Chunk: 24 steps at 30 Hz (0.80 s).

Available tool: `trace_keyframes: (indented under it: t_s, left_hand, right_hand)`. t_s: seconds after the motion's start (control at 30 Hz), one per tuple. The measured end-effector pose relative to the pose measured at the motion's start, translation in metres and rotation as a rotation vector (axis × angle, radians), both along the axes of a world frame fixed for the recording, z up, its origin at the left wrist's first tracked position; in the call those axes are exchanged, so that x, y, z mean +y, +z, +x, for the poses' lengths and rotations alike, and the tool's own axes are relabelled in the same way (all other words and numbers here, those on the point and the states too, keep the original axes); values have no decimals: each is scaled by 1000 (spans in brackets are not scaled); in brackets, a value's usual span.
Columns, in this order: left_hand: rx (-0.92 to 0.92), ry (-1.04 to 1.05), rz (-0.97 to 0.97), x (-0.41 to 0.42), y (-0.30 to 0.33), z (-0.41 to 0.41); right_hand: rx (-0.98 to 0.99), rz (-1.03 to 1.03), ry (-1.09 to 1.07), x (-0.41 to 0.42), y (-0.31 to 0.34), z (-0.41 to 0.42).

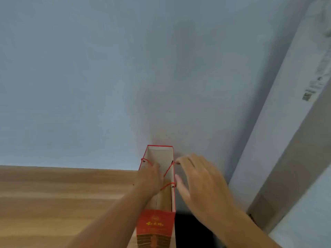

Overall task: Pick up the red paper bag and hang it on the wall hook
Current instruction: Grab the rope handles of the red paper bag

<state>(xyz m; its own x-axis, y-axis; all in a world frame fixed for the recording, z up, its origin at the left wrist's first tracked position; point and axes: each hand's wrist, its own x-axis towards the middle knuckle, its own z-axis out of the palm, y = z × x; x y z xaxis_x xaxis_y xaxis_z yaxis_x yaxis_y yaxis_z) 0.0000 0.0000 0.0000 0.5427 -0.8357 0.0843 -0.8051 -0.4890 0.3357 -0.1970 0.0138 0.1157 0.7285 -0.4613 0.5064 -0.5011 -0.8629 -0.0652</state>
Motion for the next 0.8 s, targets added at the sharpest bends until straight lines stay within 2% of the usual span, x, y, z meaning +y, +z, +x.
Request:
trace_keyframes:
  t_s: [0.1, 0.2, 0.37, 0.57, 0.8]
  left_hand:
    - [-66, -50, 90, -24, -25, 12]
    - [-13, -19, 179, -37, -45, 15]
    - [115, 19, 181, -51, -70, 16]
    - [99, -48, 251, -62, -81, 12]
    - [247, -2, 131, -63, -81, 12]
  right_hand:
    - [-15, 2, 3, -14, 1, 12]
    - [28, 27, -21, -27, -2, 18]
    - [66, 57, -59, -37, -8, 22]
    - [104, 78, -75, -48, -13, 21]
    - [136, 111, -70, -48, -10, 21]
